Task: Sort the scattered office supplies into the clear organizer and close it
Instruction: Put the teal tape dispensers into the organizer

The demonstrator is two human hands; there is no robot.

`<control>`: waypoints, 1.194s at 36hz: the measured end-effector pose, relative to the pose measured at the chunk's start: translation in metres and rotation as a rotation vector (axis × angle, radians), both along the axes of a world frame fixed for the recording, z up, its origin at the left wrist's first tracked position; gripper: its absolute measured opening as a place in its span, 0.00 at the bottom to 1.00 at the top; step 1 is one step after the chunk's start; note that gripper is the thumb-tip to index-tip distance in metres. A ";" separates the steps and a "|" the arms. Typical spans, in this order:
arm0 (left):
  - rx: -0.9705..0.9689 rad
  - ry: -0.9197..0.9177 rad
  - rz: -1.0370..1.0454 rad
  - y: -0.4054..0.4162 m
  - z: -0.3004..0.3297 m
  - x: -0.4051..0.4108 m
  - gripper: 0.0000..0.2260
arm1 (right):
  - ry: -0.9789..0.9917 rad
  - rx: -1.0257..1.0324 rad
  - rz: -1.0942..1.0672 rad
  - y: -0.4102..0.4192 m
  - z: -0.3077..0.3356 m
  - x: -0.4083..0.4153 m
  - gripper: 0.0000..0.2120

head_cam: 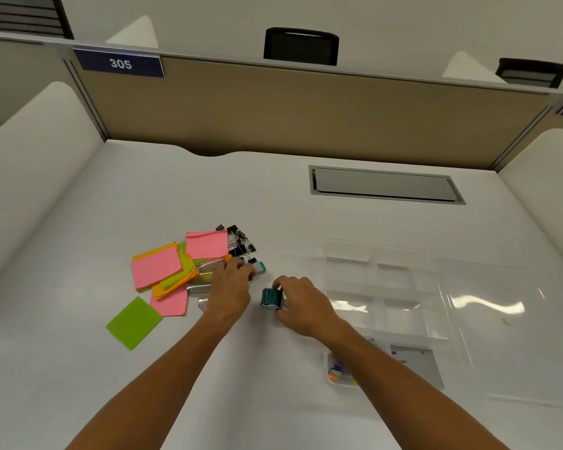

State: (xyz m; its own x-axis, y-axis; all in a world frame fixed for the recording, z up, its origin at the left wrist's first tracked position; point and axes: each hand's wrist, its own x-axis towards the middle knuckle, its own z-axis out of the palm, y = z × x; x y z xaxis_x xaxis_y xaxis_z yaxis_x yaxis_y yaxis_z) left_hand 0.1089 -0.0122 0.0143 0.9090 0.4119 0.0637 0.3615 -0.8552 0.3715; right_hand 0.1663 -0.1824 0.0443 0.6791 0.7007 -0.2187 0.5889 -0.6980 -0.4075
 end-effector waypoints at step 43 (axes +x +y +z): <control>-0.201 0.179 -0.576 -0.272 0.052 0.105 0.11 | 0.226 0.493 -0.700 -0.276 0.042 0.098 0.23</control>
State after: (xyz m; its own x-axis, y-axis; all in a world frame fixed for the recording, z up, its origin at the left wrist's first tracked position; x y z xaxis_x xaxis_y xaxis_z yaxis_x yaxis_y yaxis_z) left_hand 0.2140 -0.2841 0.0667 0.9777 -0.1582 -0.1379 -0.0641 -0.8508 0.5216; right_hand 0.2646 -0.4581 0.0863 0.9646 0.1902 -0.1828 -0.0390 -0.5824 -0.8120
